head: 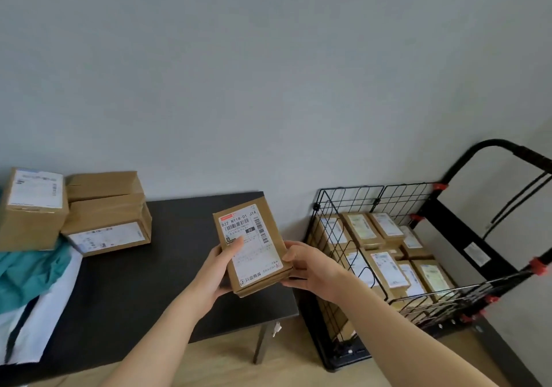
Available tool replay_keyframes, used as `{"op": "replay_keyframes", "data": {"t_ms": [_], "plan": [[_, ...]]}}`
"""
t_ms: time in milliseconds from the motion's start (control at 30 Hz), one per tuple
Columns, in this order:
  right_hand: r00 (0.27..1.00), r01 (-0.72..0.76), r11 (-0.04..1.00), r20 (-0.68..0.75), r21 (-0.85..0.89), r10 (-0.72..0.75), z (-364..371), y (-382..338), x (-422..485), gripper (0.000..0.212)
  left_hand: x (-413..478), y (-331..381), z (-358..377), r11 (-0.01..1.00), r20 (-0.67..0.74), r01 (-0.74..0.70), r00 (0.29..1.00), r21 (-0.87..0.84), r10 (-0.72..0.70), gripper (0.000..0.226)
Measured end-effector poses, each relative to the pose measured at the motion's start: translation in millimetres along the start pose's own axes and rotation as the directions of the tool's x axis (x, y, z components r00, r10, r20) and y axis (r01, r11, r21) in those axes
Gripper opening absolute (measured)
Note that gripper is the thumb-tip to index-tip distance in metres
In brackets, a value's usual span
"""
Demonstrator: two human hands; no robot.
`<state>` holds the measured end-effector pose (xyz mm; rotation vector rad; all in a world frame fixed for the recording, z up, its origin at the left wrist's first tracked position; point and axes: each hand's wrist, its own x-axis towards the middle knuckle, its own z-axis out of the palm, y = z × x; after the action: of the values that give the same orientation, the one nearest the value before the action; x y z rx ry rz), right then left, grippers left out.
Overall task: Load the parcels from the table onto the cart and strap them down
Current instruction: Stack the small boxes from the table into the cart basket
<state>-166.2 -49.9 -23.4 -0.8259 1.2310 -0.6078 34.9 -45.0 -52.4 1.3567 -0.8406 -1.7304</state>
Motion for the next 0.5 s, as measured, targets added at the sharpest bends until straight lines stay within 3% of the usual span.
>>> {"op": "replay_keyframes", "data": {"t_ms": [267,500], "plan": [[0.999,0.010,0.984,-0.052,0.180,0.000,-120,20,-15,0.046,38,-11,118,0.994,0.053,0.013,0.998,0.110,-0.019,0.070],[0.993,0.035,0.994,-0.117,0.107,-0.023,-262,23,-26,0.046,86,-29,262,0.991,0.006,0.046,0.999,0.122,-0.047,0.031]]}}
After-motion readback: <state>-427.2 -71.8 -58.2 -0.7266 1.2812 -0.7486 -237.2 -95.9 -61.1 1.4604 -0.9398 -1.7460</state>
